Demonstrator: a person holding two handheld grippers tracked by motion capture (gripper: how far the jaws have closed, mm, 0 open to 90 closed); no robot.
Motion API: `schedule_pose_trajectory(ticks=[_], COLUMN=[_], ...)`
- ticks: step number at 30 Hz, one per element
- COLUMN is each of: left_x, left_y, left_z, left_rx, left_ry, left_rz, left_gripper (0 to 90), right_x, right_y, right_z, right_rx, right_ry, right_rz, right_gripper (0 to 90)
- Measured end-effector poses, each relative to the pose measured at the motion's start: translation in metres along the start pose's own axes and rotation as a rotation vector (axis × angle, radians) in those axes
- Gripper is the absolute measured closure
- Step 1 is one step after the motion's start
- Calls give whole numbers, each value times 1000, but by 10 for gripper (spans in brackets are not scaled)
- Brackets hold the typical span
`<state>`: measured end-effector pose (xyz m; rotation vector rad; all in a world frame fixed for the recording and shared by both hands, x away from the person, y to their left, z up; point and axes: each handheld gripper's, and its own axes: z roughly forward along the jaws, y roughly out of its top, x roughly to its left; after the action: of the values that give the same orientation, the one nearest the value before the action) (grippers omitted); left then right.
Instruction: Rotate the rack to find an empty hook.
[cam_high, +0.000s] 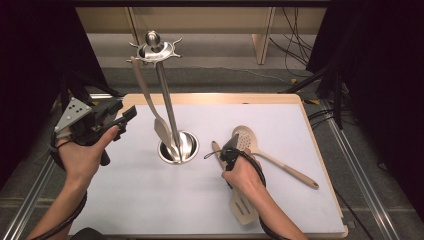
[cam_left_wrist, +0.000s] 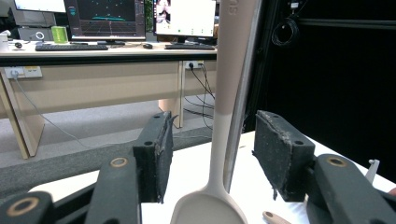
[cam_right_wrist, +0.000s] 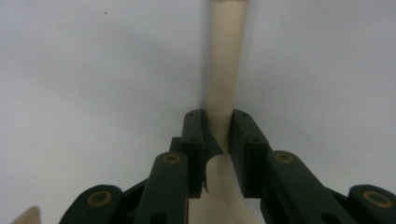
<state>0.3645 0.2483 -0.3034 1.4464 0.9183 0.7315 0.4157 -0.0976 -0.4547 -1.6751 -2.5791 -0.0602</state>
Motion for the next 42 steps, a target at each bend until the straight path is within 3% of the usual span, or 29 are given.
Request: schedule_pose_trajectory(ticks=[9, 13, 21, 25, 30, 33, 34, 37, 40, 41, 42], left_x=[0, 1, -1, -2, -2, -3, -3, -4, -4, -5, -5], left_y=[0, 0, 0, 0, -2, -2, -2, -2, -2, -3, -3], left_z=[-1, 0, 0, 1, 2, 2, 2, 2, 3, 3, 3], left_rx=[-3, -4, 0, 3, 7, 6, 5, 0, 2, 2, 2], left_ry=[0, 2, -14, -16, -15, -19, -20, -23, -25, -27, -29], left_rz=[-4, -6, -6, -2, -6, -1, -1, -1, 3, 2, 2], left_gripper=[465, 465, 465, 465, 465, 465, 465, 466, 466, 467, 467], right_x=[1, -1, -6, -9, -14, -16, -17, -16, -12, -14, -13], right_y=[1, -3, -14, -20, -27, -31, -32, -37, -42, -43, -45], right_z=[-1, 0, -1, -3, -5, -10, -10, -16, -23, -23, -25], right_rx=[19, -25, -87, -117, -205, -208, -230, -273, -335, -382, -410], right_ry=[1, 5, 52, 72, 74, 86, 58, 71, 81, 73, 77], right_rz=[14, -6, 17, -4, -12, -25, -48, -34, -12, -45, -46], right_gripper=[782, 783, 783, 783, 783, 783, 783, 783, 783, 783, 783])
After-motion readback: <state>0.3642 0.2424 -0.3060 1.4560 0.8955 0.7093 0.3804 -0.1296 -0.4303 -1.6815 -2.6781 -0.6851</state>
